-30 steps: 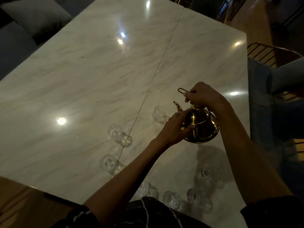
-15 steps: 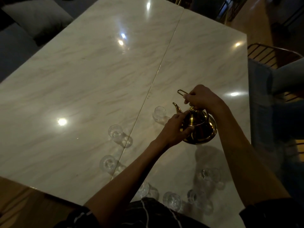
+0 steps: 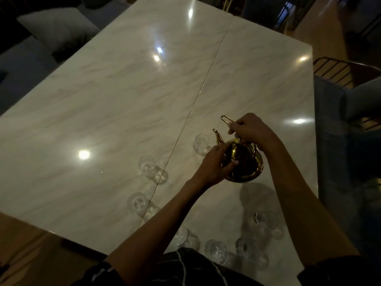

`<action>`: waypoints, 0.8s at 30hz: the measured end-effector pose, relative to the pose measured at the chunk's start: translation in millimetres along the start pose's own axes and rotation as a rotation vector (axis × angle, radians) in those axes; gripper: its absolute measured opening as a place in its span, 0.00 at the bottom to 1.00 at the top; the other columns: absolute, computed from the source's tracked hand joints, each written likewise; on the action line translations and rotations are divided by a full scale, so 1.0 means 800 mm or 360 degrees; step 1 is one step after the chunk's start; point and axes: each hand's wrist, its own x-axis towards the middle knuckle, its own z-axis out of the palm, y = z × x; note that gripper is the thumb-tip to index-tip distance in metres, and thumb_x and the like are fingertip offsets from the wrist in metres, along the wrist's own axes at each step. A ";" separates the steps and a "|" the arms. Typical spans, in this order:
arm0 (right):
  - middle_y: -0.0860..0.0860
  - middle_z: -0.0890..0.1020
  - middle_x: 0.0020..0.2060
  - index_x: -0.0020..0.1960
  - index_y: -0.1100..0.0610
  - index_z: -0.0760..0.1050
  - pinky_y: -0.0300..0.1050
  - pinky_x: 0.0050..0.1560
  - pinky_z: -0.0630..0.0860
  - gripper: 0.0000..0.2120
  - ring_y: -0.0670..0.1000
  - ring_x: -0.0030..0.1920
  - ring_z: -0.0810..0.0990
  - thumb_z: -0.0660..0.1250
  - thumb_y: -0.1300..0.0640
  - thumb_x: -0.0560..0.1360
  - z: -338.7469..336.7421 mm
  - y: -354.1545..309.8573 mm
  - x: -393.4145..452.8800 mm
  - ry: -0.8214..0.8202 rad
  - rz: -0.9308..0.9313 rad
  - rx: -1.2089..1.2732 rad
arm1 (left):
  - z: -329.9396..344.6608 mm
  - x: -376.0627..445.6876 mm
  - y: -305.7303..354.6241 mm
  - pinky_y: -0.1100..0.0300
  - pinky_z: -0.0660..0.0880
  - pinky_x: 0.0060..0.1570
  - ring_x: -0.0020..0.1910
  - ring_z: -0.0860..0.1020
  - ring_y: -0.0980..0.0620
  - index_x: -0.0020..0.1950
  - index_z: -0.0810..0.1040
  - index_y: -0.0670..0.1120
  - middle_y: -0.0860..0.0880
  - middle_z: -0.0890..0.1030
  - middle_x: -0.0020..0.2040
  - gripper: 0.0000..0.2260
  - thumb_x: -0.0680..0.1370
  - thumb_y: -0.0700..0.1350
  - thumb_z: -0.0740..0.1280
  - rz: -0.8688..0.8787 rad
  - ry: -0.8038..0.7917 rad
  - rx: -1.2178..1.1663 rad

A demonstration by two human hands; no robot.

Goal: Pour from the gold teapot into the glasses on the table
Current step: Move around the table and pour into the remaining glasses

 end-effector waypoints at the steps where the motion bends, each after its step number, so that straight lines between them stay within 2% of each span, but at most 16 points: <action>1: 0.52 0.82 0.36 0.47 0.61 0.84 0.50 0.50 0.80 0.14 0.53 0.41 0.83 0.64 0.52 0.79 0.002 0.002 -0.004 -0.0004 0.0005 0.0017 | 0.000 -0.003 0.001 0.49 0.76 0.59 0.64 0.72 0.49 0.73 0.67 0.47 0.44 0.73 0.67 0.26 0.77 0.51 0.69 -0.0017 0.0009 -0.0001; 8: 0.51 0.82 0.36 0.44 0.58 0.84 0.51 0.52 0.79 0.15 0.52 0.42 0.82 0.64 0.50 0.78 0.020 0.010 -0.048 -0.0089 -0.0081 0.0034 | 0.006 -0.048 0.007 0.49 0.77 0.59 0.63 0.73 0.49 0.72 0.67 0.49 0.45 0.73 0.67 0.25 0.77 0.51 0.68 -0.0094 0.0050 0.0068; 12: 0.55 0.83 0.38 0.42 0.56 0.83 0.54 0.53 0.80 0.12 0.55 0.43 0.83 0.64 0.53 0.77 0.041 0.012 -0.071 -0.0221 -0.0152 0.0016 | 0.008 -0.087 0.007 0.54 0.74 0.60 0.63 0.73 0.48 0.72 0.68 0.48 0.45 0.73 0.67 0.25 0.77 0.51 0.69 -0.0154 0.0095 0.0135; 15: 0.55 0.83 0.38 0.42 0.56 0.83 0.52 0.51 0.78 0.11 0.55 0.43 0.83 0.64 0.54 0.77 0.060 0.011 -0.085 -0.0329 -0.0226 -0.0017 | 0.006 -0.120 0.001 0.55 0.72 0.61 0.64 0.73 0.48 0.73 0.67 0.48 0.44 0.73 0.68 0.26 0.77 0.52 0.68 -0.0216 0.0127 0.0193; 19: 0.52 0.82 0.36 0.41 0.54 0.81 0.51 0.49 0.79 0.10 0.54 0.42 0.83 0.64 0.54 0.78 0.086 0.008 -0.102 -0.0467 -0.0354 -0.0024 | -0.002 -0.164 -0.005 0.51 0.75 0.60 0.63 0.74 0.48 0.74 0.67 0.49 0.45 0.74 0.67 0.28 0.76 0.57 0.65 -0.0321 0.0179 0.0252; 24: 0.52 0.81 0.36 0.44 0.57 0.82 0.45 0.41 0.78 0.11 0.52 0.39 0.81 0.63 0.55 0.78 0.120 -0.002 -0.120 -0.0585 -0.0486 -0.0038 | -0.018 -0.211 -0.013 0.46 0.76 0.58 0.63 0.73 0.50 0.72 0.69 0.49 0.47 0.74 0.66 0.25 0.77 0.53 0.68 -0.0484 0.0299 0.0176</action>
